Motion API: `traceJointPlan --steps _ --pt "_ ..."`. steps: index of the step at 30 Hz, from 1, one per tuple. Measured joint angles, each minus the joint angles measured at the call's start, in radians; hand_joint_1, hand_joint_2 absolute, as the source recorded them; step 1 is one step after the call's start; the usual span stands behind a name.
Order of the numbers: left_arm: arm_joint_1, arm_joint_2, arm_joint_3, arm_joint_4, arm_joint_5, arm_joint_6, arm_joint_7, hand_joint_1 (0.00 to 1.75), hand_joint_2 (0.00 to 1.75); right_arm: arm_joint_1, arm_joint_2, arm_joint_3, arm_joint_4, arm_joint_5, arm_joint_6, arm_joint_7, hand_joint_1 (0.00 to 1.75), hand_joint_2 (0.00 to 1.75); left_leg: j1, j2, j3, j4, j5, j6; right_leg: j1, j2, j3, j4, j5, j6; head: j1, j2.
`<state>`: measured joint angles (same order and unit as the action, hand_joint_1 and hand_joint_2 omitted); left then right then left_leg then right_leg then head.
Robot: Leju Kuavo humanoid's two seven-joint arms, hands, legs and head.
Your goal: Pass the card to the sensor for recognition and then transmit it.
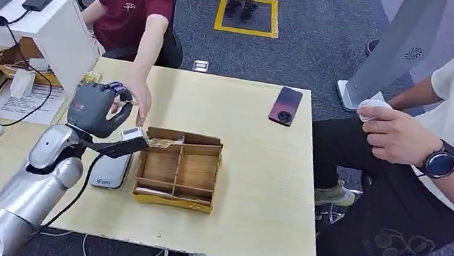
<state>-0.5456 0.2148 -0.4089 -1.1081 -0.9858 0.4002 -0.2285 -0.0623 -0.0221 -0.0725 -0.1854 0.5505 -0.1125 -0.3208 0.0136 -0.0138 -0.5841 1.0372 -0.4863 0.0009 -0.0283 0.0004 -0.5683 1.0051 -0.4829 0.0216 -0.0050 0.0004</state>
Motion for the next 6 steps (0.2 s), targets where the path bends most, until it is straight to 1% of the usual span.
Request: traceJointPlan --steps 6 --pt "-0.024 0.0 0.016 0.059 0.0 0.011 0.001 1.75 1.75 0.001 0.0 -0.001 0.0 0.003 0.0 0.0 0.0 1.75 0.0 0.0 0.0 0.0 0.0 0.0 0.0 0.0 0.0 0.0 0.0 0.0 0.0 0.0"
